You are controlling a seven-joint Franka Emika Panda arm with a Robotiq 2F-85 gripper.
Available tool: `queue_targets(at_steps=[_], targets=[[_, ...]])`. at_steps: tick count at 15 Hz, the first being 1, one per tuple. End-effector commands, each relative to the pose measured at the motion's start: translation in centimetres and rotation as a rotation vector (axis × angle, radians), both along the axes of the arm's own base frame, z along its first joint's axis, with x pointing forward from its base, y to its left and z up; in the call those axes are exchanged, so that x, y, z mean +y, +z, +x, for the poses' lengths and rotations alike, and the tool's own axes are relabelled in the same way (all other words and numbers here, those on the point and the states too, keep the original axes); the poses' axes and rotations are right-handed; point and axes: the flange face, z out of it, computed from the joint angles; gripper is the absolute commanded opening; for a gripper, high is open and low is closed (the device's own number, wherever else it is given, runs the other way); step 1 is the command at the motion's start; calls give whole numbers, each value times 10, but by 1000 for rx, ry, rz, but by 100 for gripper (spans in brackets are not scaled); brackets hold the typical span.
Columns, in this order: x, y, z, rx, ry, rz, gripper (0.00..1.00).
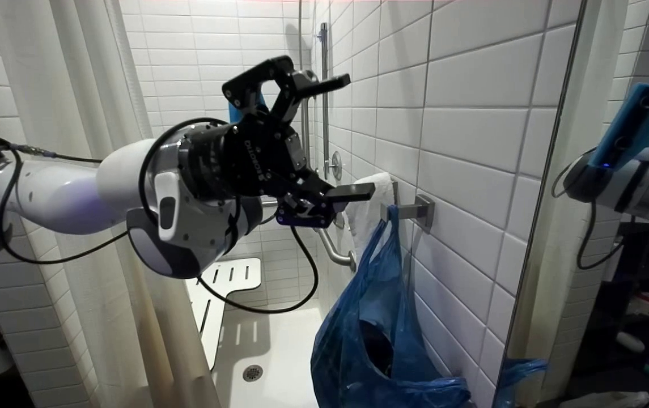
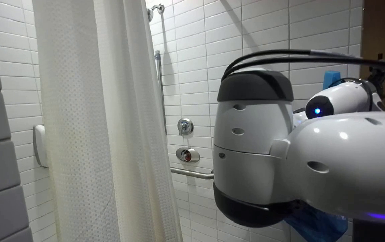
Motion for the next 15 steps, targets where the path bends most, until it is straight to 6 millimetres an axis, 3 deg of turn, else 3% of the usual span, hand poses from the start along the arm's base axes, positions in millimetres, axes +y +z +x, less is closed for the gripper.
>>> queue_targets(at_steps=[1,4,8,13,15], targets=[[38,-23,46,33,171,34,100],[77,-46,92,69,336,65,100],[135,-64,137,172,544,115,100],[196,-74,172,410,729,206,100],[202,-75,180,480,748,218,100]])
